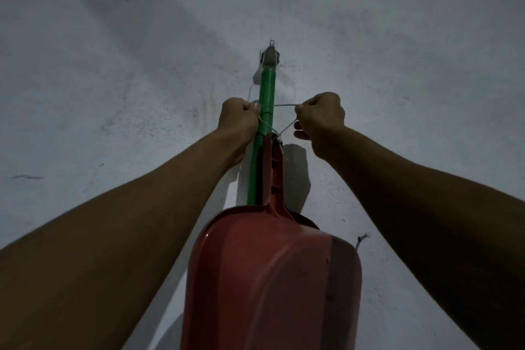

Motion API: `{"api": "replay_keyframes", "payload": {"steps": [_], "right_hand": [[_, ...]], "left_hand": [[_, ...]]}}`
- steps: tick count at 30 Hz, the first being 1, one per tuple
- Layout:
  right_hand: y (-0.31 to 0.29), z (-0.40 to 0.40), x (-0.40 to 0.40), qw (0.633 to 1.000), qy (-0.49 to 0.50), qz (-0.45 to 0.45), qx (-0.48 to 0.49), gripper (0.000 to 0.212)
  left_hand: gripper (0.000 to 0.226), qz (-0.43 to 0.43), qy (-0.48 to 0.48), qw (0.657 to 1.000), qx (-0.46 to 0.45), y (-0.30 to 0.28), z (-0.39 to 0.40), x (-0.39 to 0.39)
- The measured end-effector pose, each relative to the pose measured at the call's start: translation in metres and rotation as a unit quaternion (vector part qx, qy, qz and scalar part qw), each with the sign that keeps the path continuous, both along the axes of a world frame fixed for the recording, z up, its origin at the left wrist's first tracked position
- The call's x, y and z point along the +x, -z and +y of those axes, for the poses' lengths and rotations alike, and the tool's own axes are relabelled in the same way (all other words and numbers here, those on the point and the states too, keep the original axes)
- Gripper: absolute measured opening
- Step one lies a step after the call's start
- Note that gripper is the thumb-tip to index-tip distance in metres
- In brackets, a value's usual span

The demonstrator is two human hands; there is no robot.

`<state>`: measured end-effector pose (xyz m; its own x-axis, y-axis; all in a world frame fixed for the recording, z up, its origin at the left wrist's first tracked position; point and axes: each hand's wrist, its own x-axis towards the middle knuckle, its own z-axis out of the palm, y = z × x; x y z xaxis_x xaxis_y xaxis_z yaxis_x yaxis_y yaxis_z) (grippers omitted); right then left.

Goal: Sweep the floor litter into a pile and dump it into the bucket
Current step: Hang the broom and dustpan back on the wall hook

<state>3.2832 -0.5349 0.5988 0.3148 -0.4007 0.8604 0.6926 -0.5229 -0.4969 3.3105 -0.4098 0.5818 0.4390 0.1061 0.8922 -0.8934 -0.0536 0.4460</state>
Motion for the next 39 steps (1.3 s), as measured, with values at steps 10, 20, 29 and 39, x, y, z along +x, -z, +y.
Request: {"api": "replay_keyframes", "payload": {"steps": [10, 20, 29, 39], "right_hand": [[-0.053, 0.023, 0.025, 0.98, 0.035, -0.195, 0.004, 0.023], [-0.069, 0.024, 0.028, 0.912, 0.299, -0.235, -0.152, 0.019], [-0.1, 0.033, 0.016, 0.897, 0.339, -0.208, -0.192, 0.027], [-0.13, 0.037, 0.014, 0.971, 0.172, -0.057, -0.155, 0.026]], "left_hand": [[0.008, -0.164, -0.143, 0.976, -0.015, -0.071, 0.009, 0.017], [0.031, -0.333, -0.395, 0.845, 0.136, -0.089, 0.037, 0.027], [0.035, -0.327, -0.406, 0.849, 0.083, -0.12, 0.027, 0.025], [0.036, -0.205, -0.278, 0.928, 0.143, -0.141, 0.017, 0.027]]}}
